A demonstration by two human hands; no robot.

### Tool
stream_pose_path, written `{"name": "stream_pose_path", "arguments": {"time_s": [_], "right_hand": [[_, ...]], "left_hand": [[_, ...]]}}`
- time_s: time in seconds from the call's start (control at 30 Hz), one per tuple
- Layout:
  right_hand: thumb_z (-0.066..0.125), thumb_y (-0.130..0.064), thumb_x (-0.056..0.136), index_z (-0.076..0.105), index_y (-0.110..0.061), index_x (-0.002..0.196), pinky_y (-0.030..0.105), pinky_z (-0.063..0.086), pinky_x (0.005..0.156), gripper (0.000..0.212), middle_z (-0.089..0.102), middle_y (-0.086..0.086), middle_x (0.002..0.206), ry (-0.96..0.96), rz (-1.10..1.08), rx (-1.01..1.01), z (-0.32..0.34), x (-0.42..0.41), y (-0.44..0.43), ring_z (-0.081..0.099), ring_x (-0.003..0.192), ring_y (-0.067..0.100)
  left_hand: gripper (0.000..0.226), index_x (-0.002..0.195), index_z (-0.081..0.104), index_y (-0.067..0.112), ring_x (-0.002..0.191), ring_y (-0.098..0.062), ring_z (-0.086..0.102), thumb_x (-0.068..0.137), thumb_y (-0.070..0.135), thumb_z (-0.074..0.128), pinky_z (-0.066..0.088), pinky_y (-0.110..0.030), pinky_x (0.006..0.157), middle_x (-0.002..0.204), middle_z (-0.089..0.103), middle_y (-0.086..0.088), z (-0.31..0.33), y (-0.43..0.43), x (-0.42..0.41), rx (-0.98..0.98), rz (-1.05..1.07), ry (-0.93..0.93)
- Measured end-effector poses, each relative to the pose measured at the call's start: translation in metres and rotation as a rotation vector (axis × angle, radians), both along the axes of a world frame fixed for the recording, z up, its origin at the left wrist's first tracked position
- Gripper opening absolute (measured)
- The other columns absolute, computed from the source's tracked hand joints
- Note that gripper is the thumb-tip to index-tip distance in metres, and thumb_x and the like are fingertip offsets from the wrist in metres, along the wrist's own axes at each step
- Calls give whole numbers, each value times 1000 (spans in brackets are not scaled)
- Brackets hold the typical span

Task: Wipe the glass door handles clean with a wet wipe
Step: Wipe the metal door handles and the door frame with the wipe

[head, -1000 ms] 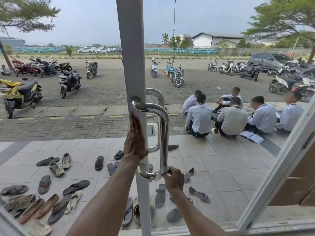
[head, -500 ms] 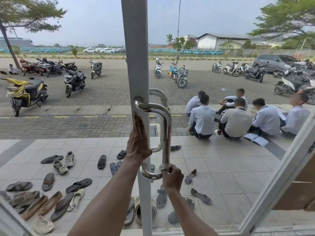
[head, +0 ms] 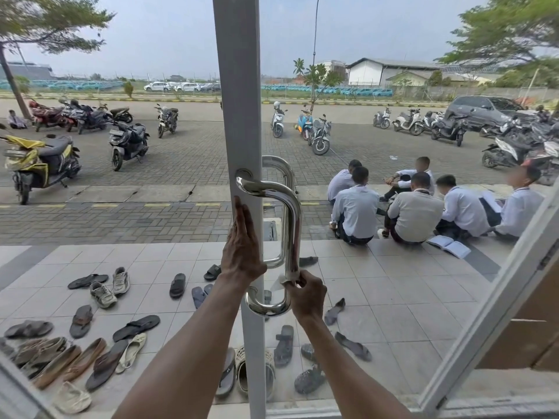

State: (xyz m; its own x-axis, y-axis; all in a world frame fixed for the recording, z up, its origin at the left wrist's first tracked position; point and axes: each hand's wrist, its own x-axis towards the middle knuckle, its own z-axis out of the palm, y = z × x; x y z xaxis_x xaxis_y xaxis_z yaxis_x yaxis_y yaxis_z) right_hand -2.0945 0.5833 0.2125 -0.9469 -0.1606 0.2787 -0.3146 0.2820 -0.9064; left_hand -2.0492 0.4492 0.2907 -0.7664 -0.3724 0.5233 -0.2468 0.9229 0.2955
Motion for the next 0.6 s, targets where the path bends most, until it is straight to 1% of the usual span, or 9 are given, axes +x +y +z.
{"name": "stream_pose_path", "arguments": {"time_s": [0.07,0.2,0.23,0.3,0.33,0.37,0.43,0.53,0.6], "right_hand": [[80,-18,73,74,-13,86,12,43,63,15,72,-6,77,69,22,-50,20,0,1,65,70,5],[79,-15,76,75,-14,96,5,45,70,21,74,-9,84,188,47,-211,62,-3,0,69,81,1],[79,-16,76,75,-16,98,7,48,72,22,73,-10,85,227,33,-231,73,-4,-1,69,83,0],[80,-17,76,74,-16,98,23,55,79,22,73,-10,86,271,41,-283,95,-8,-3,70,84,1],[80,-18,76,75,-14,98,31,57,81,22,74,-7,87,273,63,-316,104,-10,-5,70,85,3],[79,-20,76,75,-14,99,36,57,82,24,75,-5,88,283,74,-330,114,-11,-6,70,86,5],[79,-23,77,74,-17,104,36,56,82,28,75,-5,92,351,65,-293,131,-13,-9,70,87,4],[81,-23,75,75,-19,95,34,55,78,22,75,-6,85,465,91,-163,152,-18,-12,69,80,5],[81,-23,72,76,-18,94,27,54,78,23,75,-5,85,503,124,-60,165,-19,-13,69,80,7]], "left_hand": [[134,151,-19,2,150,-29,13,62,16,80,50,-29,98,152,-43,-5,1,1,1,2,7,-2],[137,150,-21,1,149,-31,16,62,21,82,47,-32,103,151,-44,-5,2,2,2,16,4,-15],[137,150,-21,2,148,-31,17,62,20,82,46,-32,104,150,-45,-5,2,2,1,17,6,-10],[136,150,-21,1,148,-31,17,63,20,82,45,-30,105,149,-46,-5,3,2,1,21,3,-4],[136,150,-21,1,149,-30,16,63,20,81,45,-29,105,149,-47,-4,3,2,1,23,0,0],[136,150,-22,2,149,-30,16,63,20,82,45,-29,104,149,-47,-4,3,2,1,28,-5,0],[138,149,-23,3,149,-30,15,63,21,83,46,-29,104,148,-48,-3,3,1,1,37,-8,-17],[139,150,-22,3,148,-30,19,62,23,83,46,-30,103,148,-49,-2,4,-1,1,45,-3,-33],[140,150,-23,4,146,-32,23,61,23,83,46,-30,103,147,-50,-2,4,-2,1,46,-8,-34]]}}
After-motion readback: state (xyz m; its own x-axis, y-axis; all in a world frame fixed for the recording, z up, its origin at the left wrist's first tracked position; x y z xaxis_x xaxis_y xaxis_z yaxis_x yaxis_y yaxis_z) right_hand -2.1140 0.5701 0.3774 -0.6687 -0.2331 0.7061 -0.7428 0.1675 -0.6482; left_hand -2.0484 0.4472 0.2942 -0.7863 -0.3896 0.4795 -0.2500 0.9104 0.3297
